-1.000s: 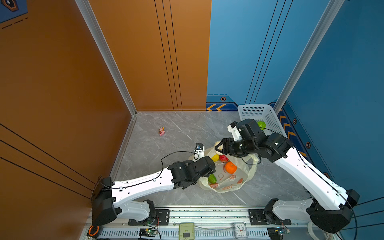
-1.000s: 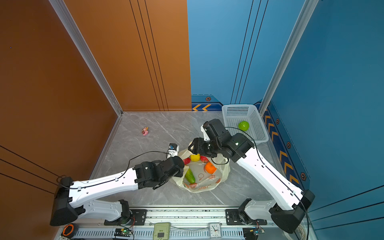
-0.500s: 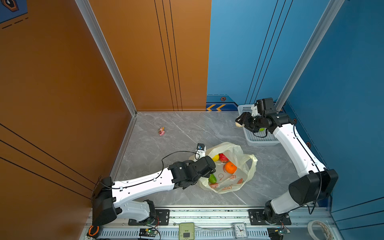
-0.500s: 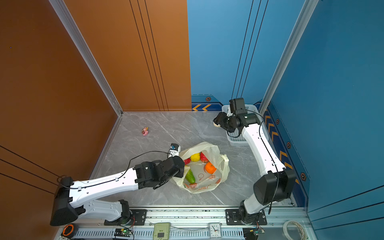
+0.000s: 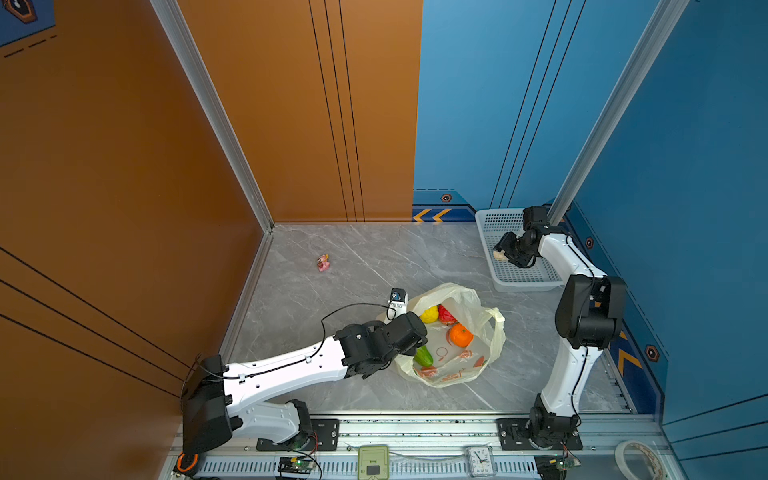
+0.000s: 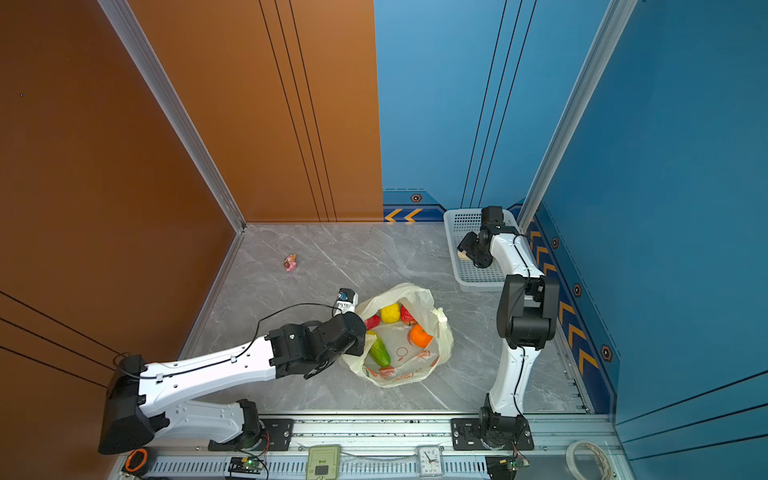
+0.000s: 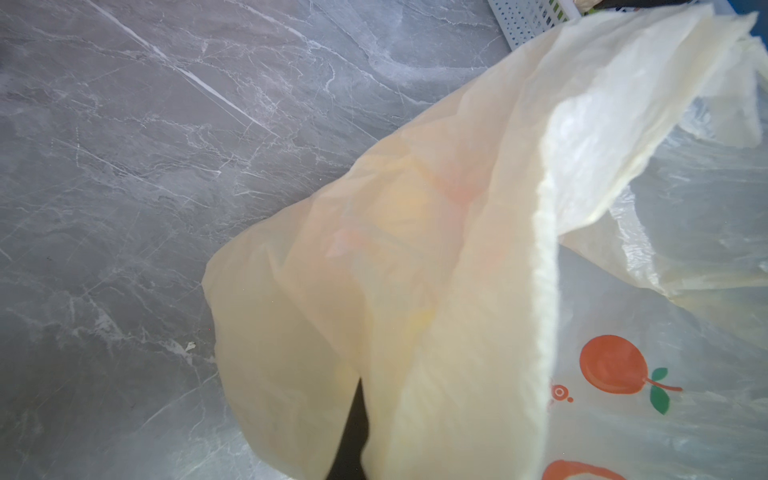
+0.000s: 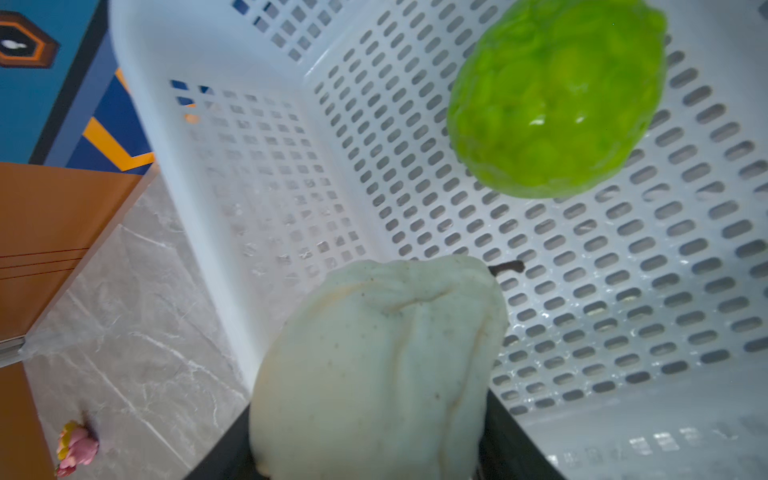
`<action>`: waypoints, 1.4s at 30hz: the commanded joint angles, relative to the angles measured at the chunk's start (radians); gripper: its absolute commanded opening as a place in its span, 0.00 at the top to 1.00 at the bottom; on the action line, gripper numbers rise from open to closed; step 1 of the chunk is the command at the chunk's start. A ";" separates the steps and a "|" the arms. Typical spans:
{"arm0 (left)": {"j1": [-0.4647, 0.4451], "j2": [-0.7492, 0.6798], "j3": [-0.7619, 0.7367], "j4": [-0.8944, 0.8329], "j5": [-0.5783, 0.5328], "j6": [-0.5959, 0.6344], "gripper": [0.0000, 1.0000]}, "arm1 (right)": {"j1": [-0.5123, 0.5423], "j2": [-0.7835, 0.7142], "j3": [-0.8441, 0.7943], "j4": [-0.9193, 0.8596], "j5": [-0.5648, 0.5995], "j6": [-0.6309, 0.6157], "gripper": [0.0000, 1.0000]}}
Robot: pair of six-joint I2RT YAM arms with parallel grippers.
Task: Untie the knot of the plastic bag and take out the fruit
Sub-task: 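Place the cream pear in the white basket and open the right gripper, then move the right gripper back over the bag mouth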
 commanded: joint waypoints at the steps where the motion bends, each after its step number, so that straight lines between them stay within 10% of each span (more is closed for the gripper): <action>1: 0.013 -0.021 -0.019 0.022 0.008 0.008 1.00 | -0.014 0.024 0.029 0.026 0.042 -0.021 0.42; 13: 0.010 -0.015 -0.010 0.031 0.004 0.013 1.00 | -0.022 0.037 0.023 -0.015 0.063 -0.032 0.23; 29: 0.000 -0.010 0.010 0.030 -0.014 0.021 1.00 | 0.008 -0.358 -0.091 -0.168 -0.054 -0.083 0.20; 42: -0.004 -0.016 0.015 0.029 -0.021 0.030 1.00 | 0.488 -0.704 -0.033 -0.446 -0.027 -0.029 0.19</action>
